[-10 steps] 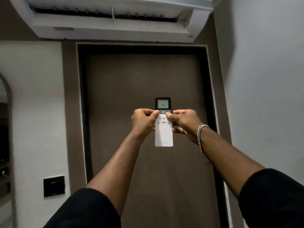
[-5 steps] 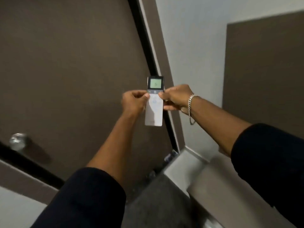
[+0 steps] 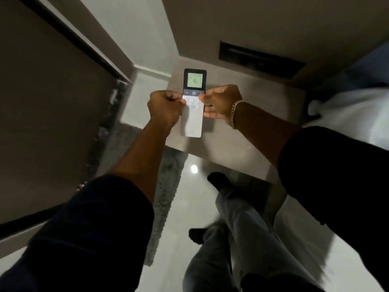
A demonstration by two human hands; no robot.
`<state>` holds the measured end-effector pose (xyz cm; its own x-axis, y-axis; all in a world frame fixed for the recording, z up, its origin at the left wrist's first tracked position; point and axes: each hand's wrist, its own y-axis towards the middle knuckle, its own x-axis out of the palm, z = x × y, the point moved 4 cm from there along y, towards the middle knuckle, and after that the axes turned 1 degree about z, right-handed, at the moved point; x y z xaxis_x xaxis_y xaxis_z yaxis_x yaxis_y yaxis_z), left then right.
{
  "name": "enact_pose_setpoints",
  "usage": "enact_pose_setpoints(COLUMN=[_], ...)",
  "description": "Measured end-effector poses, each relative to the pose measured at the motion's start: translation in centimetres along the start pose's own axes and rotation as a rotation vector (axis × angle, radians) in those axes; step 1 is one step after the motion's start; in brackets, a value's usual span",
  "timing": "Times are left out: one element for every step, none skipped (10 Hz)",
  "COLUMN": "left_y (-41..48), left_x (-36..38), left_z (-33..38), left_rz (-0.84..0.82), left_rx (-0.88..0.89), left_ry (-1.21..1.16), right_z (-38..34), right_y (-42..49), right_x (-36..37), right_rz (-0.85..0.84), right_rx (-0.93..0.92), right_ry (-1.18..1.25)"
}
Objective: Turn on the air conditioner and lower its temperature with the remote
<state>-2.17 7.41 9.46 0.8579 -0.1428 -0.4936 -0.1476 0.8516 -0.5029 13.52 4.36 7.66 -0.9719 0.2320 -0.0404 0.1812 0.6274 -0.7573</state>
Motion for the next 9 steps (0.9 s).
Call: enact_pose_setpoints(left_y=[2.7,3.8,4.5,4.9,4.9,5.2,5.6,5.5,5.3], left_x=[7.4,11.4,14.3,16.5,17.2,17.5,17.1,16.2,14.4], left_z=[-5.0,-7.9,-10.1,-12.0,-12.4,-12.1,-12.1,-11.8,-12.0], left_rz=[-0.059,-0.097,-0.129,-0.132,-0.123,-0.109,-0.142,-0.238,-0.22], left_rx=[-0.039,-0.037,-0.004,0.036,0.072,0.081,0.058,-0.021,-0.001], left_ry=[0.034,0.123,0.219,0.29,0.345,0.368,0.356,0.193,0.138], right_z=[6.5,10.2,12.8,15.3,16.0,16.4,16.4,15.9,15.5], right_y=[5.4,8.1,10.6,13.4,14.4,14.5,14.5,13.4,12.1], right_x=[-3.1,-4.4,-5.7,-6.7,-6.8,-6.8,-6.6,-6.8,-6.4], right_rz=[0.048,0.088,0.148,0.159,0.243,0.462,0.508,0.558,0.575], right_rx=[0.141,0.21,0.237,0.208,0.184,0.177,0.169,0.133,0.058], right_ry=[0.014,0.021,0.02,-0.145,-0.414,-0.478,-0.483,-0.5,-0.518])
